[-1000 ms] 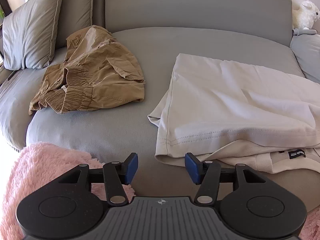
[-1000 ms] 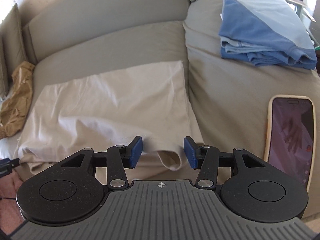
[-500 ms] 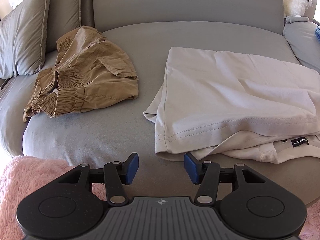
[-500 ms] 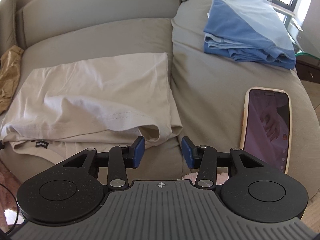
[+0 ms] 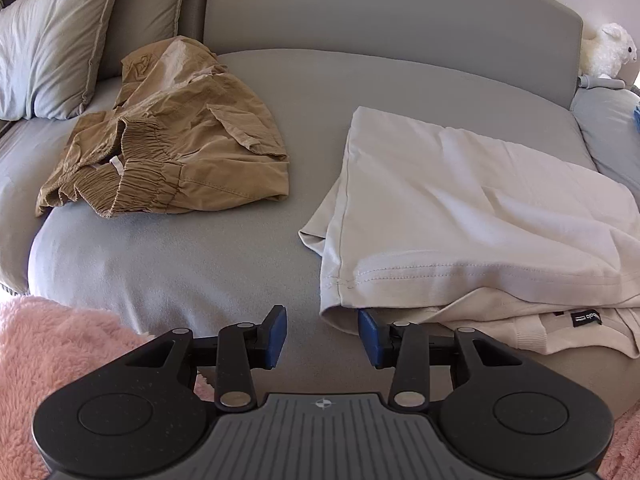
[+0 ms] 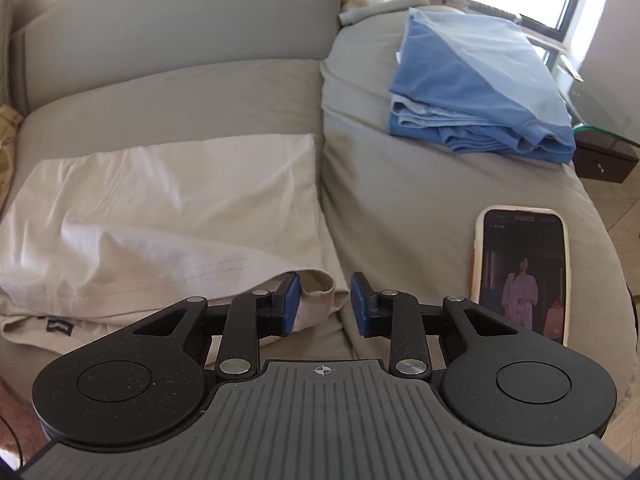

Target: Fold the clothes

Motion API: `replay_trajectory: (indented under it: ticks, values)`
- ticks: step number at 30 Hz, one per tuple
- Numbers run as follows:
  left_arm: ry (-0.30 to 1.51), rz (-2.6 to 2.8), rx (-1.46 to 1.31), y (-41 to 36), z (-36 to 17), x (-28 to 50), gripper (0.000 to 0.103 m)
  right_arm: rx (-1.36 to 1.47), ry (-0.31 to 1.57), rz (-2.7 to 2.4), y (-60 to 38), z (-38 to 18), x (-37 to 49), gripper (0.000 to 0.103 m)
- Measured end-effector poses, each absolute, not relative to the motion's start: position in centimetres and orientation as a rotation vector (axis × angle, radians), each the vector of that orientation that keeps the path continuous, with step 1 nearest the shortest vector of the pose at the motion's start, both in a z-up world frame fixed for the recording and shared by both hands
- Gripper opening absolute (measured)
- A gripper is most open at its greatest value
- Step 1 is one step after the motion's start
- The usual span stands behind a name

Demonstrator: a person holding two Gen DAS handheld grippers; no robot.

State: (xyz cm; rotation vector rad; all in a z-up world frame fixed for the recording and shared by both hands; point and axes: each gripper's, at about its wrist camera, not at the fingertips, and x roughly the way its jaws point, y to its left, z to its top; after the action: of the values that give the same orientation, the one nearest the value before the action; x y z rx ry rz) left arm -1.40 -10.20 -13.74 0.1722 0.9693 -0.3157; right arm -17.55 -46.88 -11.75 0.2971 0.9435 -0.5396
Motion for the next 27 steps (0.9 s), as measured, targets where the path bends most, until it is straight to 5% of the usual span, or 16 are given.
replay_trajectory:
  ticks: [9,27]
  values:
    - [0.998,-0.287,0.154,-9.7,-14.0,-1.2,0.041,0.426,1.064,-0.495,-47.8,-12.9,-17.7,0.034]
    - [0.935,-0.349,0.221,-11.5,-14.3,-0.8,0.040,0.407,1.003,-0.444,-50.4,-11.3,-17.7,0.032]
